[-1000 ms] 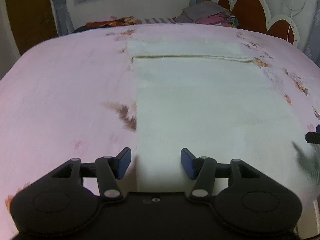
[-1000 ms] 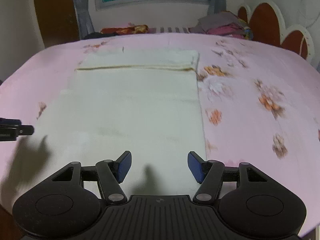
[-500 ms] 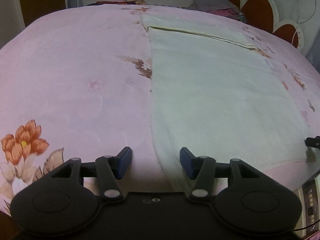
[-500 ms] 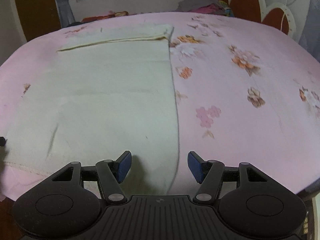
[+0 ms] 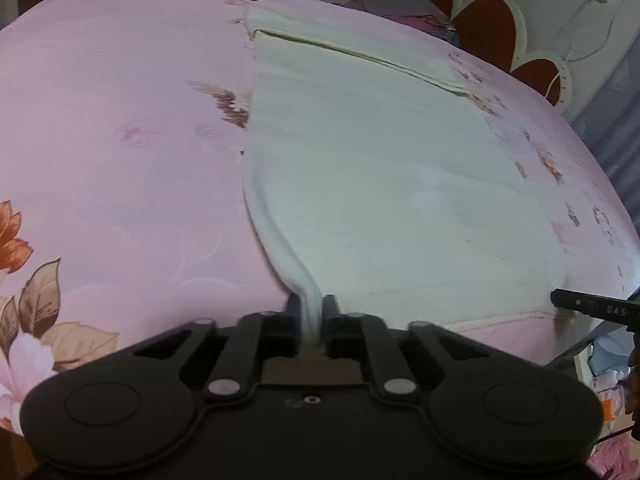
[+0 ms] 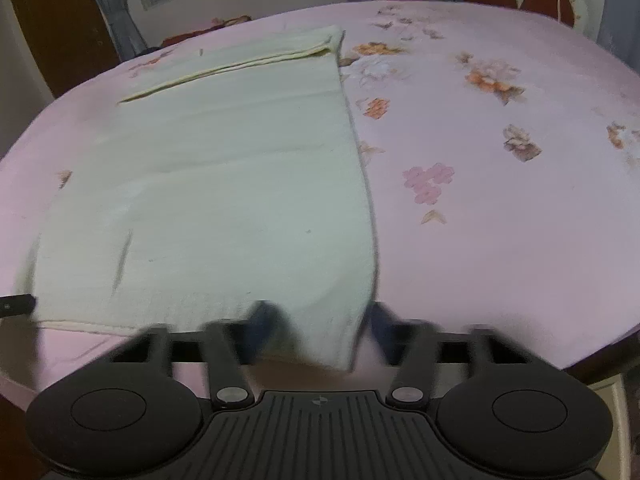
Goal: Fold small clothes
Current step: 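Grasp the sweater hem with the left gripper while the right gripper grasps beside it, then lift the hem with both grippers and fold it over toward the collar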
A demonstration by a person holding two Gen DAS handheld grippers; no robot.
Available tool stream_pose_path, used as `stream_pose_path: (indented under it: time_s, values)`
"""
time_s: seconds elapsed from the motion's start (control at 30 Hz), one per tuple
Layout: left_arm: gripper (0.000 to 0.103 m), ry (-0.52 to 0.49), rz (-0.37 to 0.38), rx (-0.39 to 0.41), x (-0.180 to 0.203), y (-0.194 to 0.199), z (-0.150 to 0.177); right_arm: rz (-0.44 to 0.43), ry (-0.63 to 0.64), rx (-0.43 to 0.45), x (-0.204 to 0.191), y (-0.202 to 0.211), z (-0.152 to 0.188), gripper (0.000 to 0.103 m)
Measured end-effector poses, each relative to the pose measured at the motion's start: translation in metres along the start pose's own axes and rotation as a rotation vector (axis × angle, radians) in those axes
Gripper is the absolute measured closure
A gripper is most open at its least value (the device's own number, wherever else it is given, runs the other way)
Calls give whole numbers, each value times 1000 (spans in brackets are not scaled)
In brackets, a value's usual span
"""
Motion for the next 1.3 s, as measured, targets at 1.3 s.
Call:
stream_pose_path:
  time_s: [1.3]
  values:
    - [97,8,-50,368,10,-79,-222,-165,46,314,-26,-84,-233,94]
Point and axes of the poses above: each gripper's, at about its wrist camera, not at the fingertips, and y roughly against the way its jaws point, x to its right, z to its underside, the point moved 4 cm from there along -y, roughly the way its jaws point, and after that the axes turned 11 degrees about x, right-handed, at the moved point
